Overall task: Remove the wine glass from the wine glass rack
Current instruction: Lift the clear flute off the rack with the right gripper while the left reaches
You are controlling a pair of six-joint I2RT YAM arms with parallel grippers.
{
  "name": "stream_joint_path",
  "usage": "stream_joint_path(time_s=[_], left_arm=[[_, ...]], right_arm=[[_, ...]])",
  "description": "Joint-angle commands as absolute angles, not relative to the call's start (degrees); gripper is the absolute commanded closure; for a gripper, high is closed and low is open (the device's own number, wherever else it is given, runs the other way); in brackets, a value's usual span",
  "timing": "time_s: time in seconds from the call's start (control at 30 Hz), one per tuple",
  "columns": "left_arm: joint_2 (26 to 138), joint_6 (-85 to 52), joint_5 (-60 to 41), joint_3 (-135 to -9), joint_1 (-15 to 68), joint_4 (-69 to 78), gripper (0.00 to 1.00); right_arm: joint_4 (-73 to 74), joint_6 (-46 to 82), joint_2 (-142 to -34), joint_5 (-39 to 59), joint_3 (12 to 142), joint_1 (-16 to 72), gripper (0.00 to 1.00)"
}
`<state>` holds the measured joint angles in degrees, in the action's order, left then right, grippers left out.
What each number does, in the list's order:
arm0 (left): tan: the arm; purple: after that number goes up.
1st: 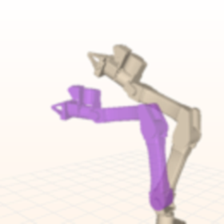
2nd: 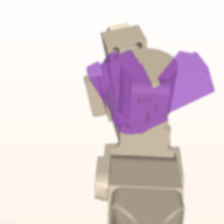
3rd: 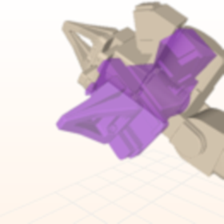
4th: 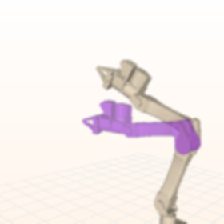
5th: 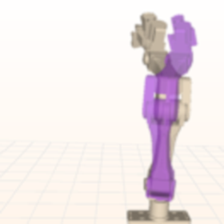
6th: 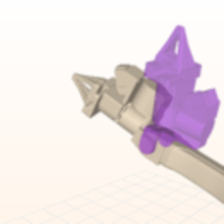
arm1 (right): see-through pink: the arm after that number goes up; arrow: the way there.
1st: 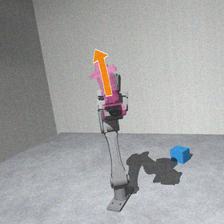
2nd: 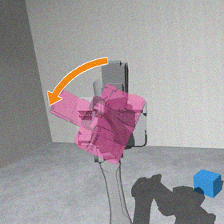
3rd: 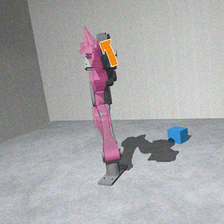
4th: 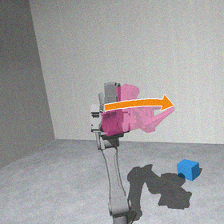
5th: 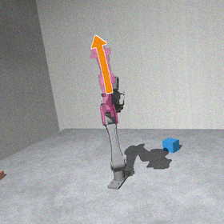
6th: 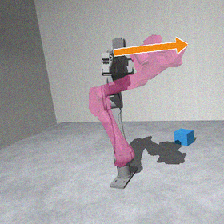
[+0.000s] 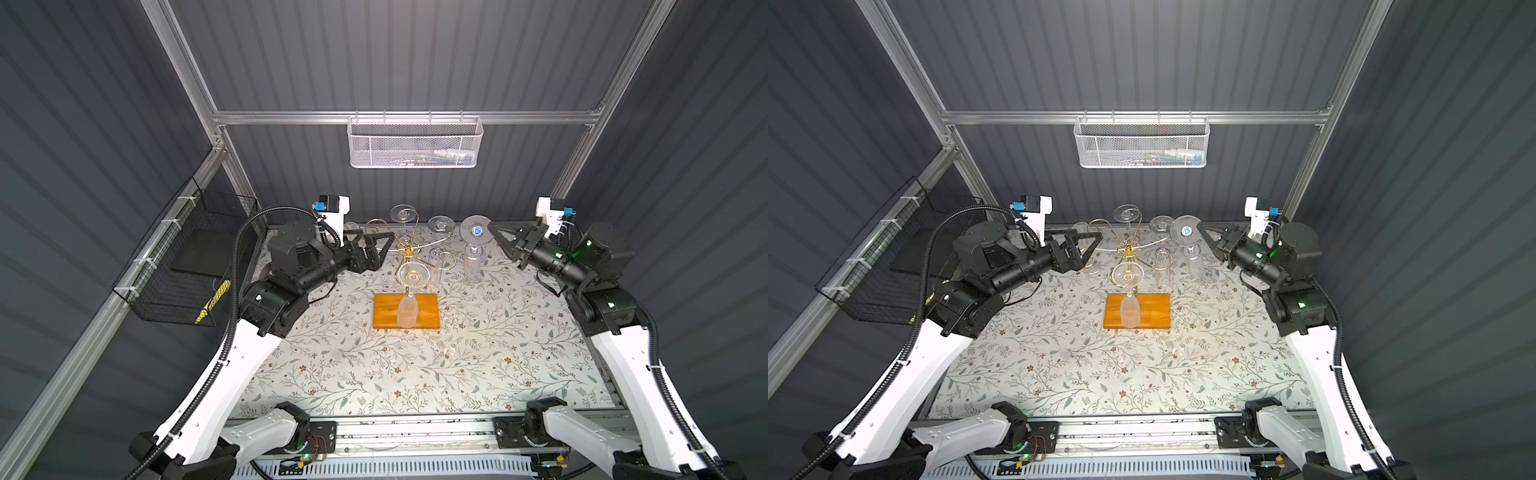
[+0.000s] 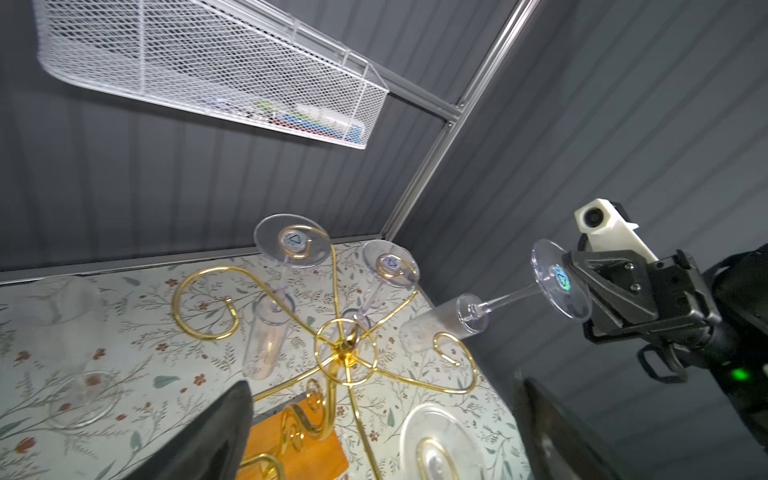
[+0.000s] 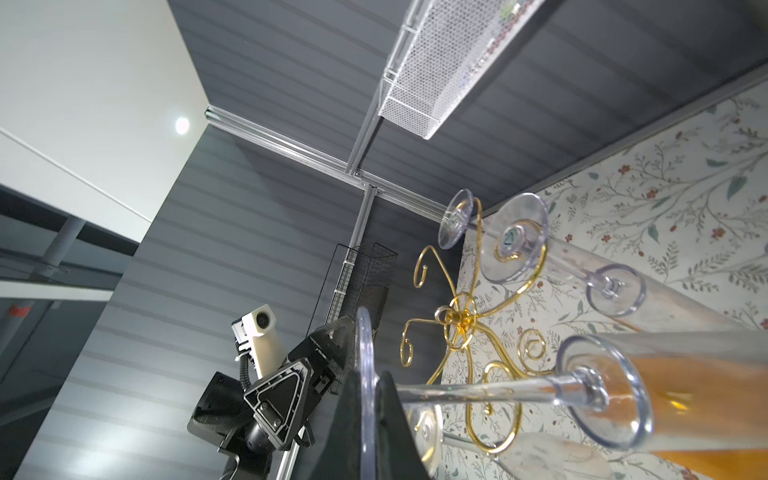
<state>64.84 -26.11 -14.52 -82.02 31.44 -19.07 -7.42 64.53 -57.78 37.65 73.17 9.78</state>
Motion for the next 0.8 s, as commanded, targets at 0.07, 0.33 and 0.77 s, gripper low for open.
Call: stream_joint_path(time_s=[0.07, 0.33, 0.77], left_arm=[[67.0, -33.8, -24.8, -84.6, 31.2, -11.2, 0.00], [71.7, -48.1, -32.6, -83.9, 31.2, 4.1, 0.01], [78.8, -62.3, -39.2, -84.6, 35.0, 17.7, 0.06]], right_arm=[[-4.9, 53.3, -55.8, 39.4, 77.4, 9.7, 1.00], [0.1, 38.0, -54.6, 43.9, 78.5, 9.7, 1.00], [4.7, 15.3, -53.0, 52.5, 73.3, 10.2, 1.00]])
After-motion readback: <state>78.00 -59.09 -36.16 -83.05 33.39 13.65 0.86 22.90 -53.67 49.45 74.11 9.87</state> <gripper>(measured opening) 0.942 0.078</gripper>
